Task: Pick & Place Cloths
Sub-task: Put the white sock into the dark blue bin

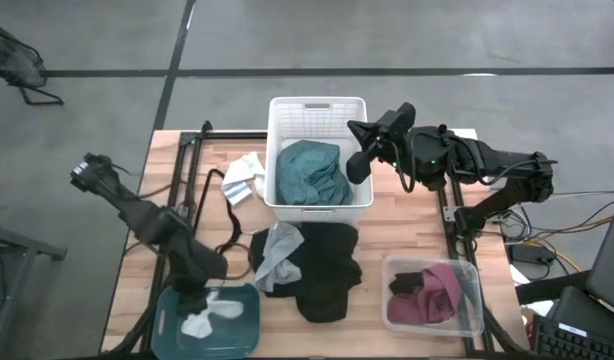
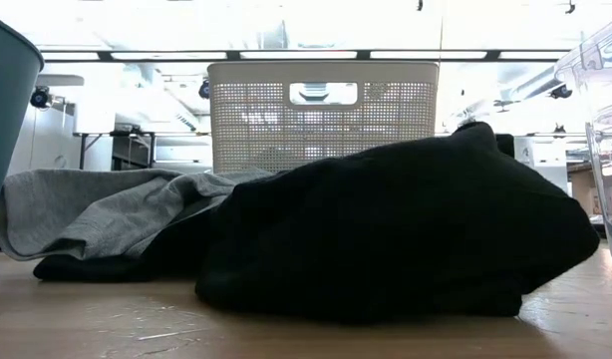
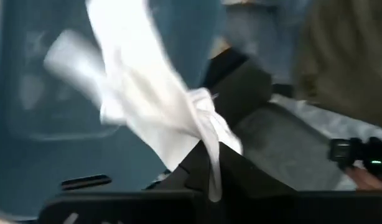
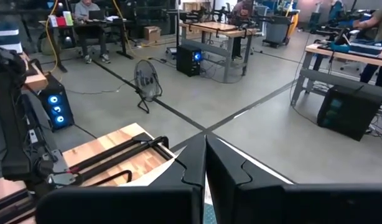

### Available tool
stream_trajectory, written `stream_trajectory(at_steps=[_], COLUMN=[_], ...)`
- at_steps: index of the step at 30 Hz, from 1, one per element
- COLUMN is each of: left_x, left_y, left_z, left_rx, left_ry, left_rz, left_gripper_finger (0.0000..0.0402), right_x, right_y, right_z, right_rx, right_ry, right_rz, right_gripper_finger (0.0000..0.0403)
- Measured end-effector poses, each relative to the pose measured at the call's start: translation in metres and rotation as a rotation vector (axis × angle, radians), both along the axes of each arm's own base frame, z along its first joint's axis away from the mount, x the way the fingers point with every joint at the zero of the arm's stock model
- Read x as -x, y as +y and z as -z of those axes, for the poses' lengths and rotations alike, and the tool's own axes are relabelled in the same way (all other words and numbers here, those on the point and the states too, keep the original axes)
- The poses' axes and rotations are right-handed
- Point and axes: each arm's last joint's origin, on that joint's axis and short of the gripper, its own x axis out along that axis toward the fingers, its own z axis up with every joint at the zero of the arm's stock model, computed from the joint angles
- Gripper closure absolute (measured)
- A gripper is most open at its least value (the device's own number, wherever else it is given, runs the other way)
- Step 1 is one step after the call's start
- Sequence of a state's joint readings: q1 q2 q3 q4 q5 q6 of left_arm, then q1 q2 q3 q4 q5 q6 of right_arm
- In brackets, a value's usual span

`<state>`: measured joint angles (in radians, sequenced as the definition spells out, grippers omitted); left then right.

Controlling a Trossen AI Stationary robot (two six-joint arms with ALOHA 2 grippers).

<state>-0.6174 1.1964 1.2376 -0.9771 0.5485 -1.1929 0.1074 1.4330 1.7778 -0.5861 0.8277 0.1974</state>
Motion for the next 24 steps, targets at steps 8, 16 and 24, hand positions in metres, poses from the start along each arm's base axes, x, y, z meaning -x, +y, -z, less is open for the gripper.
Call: stream_trajectory(at_steps=[8,16,24], left_x=[0.004,0.006,0.008], left_y=[-0.007,0.001,0.032], left_z=[0.048,0.052,0.034], left_rx=[-0.028,-0.127,-0.272], left_ry=[0.272,0.129,-0.044], left_rz=[0.087,0.083,-0.240], left_gripper_finger=[0.0306,0.0243,0.0239], right_x=[-0.001,-0.001,0.002], right_y=[0.002,0.002,0.002], right_z=[0.000,0.002,0.003], right_rx=[-0.018,-0.018,0.044], right_ry=[0.002,0.018,0.096], right_rz=[-0.072,-0.079,-0.095], right_gripper_finger=[0.0394,0.0394,0.0394])
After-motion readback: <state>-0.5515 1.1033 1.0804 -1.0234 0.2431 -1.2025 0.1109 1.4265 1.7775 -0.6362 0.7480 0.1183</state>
